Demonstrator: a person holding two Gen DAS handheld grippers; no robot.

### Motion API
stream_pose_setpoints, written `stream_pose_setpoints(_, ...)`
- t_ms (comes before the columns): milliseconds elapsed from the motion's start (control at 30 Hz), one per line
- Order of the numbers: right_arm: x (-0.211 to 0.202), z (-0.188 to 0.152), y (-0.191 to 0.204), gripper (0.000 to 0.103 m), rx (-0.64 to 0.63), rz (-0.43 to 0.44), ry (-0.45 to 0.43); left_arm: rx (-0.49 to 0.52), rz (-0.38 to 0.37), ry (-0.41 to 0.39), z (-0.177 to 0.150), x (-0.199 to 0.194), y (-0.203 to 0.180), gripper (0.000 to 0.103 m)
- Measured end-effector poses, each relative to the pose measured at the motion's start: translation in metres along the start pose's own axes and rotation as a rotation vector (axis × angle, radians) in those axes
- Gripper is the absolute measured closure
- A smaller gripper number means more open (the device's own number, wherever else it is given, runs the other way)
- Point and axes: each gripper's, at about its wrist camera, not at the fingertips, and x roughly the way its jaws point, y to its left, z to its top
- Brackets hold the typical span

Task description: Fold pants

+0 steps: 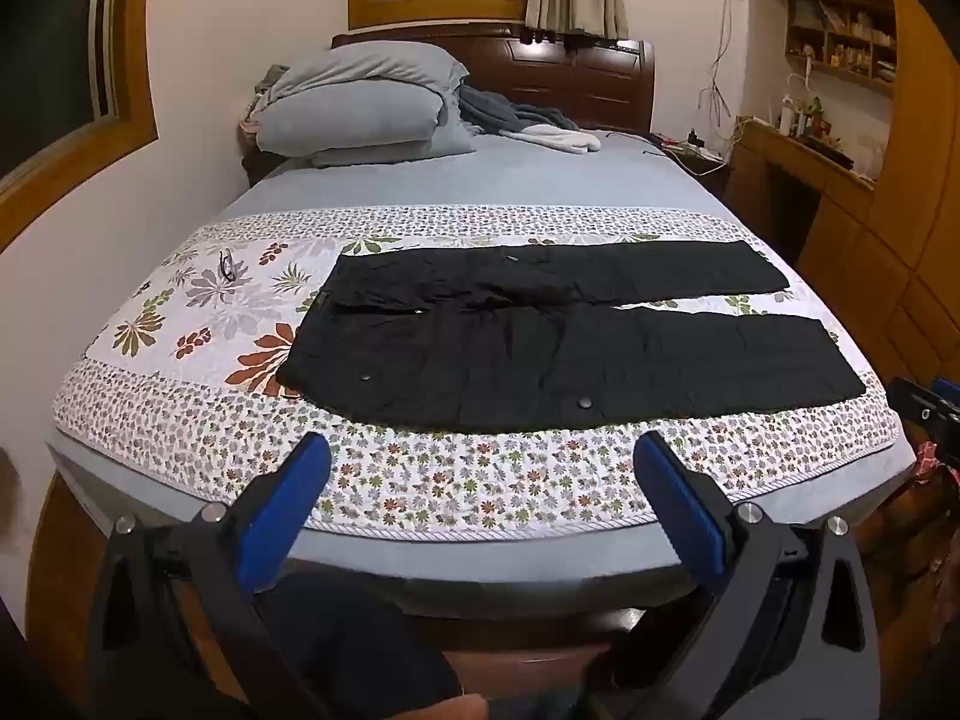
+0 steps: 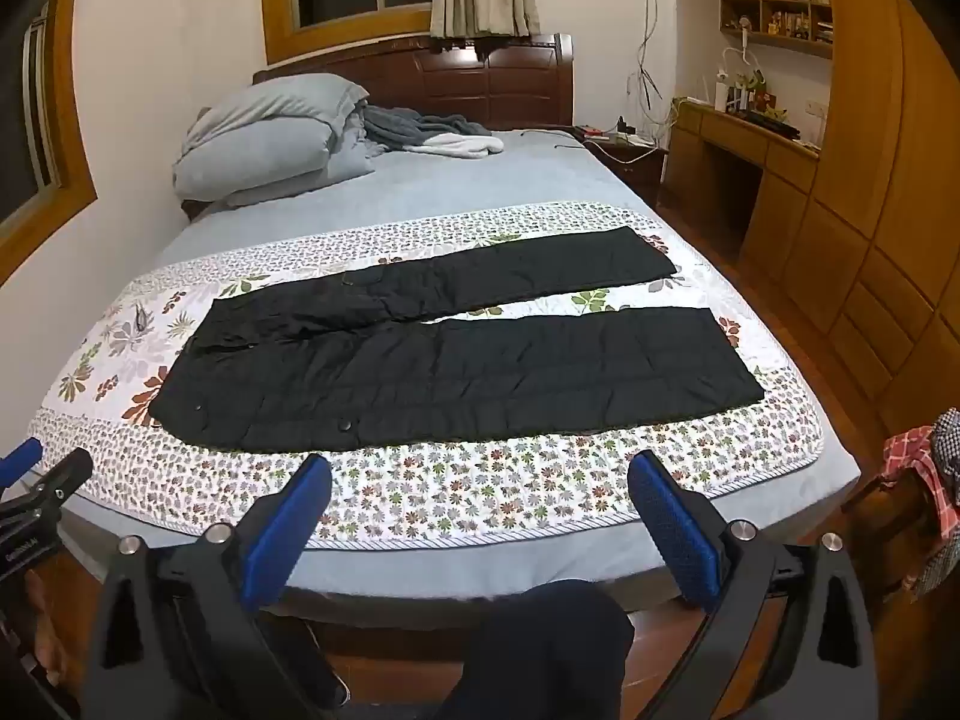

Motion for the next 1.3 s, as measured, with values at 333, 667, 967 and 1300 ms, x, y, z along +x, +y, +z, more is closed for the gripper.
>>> stream_pose_setpoints(333,-0.003,0.003,0.004,0.003,-0.001,0.003,0.002,0.004,0.010,0.000,-0.002,-0.003,-0.004,0.002)
stream_pose_setpoints(667,-0.002,0.003,0.005,0.003,-0.003,0.007,0.004,-0.005,0.008,-0.002,0.001,0.000,0.008,0.002)
stream_pose_setpoints(967,-0.001,0.000,0.002,0.003,-0.003,0.009,0.004,-0.002,0.011,-0.003,0.001,0.000,0.008,0.002)
stream_pose_setpoints(1300,-0.001,0.000,0.001,0.003,0.000,0.003,0.001,0.000,0.012,-0.005,0.001,0.000,0.005,0.002)
